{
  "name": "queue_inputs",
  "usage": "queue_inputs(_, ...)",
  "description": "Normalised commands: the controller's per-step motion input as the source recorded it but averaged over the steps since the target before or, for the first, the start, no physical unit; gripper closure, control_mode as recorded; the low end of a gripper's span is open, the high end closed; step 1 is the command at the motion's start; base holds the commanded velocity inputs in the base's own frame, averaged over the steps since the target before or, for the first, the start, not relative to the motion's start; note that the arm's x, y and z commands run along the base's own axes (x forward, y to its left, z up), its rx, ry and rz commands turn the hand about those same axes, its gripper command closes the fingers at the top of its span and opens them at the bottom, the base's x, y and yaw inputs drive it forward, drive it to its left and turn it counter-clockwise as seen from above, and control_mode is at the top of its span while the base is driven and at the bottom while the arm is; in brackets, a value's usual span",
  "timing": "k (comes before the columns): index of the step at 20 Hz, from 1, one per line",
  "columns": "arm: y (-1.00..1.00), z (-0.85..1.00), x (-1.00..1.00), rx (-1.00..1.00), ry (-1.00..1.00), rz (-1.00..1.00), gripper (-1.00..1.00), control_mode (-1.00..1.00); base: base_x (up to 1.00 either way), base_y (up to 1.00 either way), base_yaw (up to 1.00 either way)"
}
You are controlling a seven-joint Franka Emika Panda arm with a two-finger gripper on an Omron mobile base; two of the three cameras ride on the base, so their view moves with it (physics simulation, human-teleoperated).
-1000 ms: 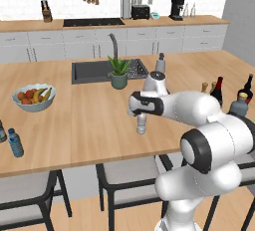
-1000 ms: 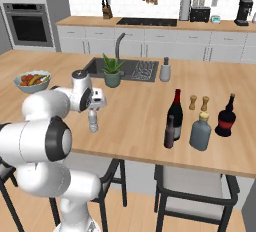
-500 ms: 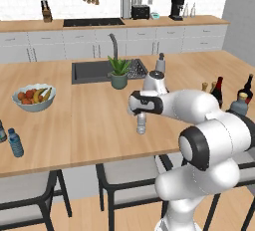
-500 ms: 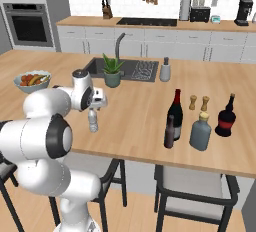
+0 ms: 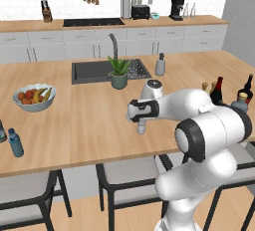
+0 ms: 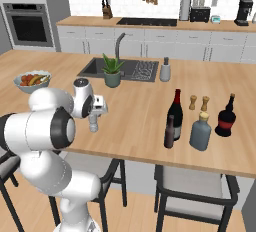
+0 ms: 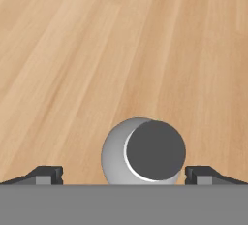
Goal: Move the plastic bottles in the middle to the plastics group, and the glass bottles in the middle to the glass group.
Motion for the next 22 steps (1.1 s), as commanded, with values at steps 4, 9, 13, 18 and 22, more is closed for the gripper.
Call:
queue_inputs(4, 0.0, 0.0, 0.05, 0.01, 0.0, -0.05, -1.0, -1.0, 0.0, 0.0, 0.0)
queue_inputs(9, 0.0, 0.03, 0.12, 0.04, 0.0, -0.07, -1.0, -1.0, 0.0, 0.0, 0.0)
queue_inputs(13, 0.0, 0.15, 0.08, 0.02, -0.02, -0.03, -1.0, -1.0, 0.0, 0.0, 0.0)
queue_inputs(18, 0.0, 0.31, 0.12, 0.0, -0.03, -0.05, -1.0, -1.0, 0.0, 0.0, 0.0)
queue_inputs(22, 0.0, 0.14, 0.18, 0.0, 0.0, -0.05, -1.0, -1.0, 0.0, 0.0, 0.0)
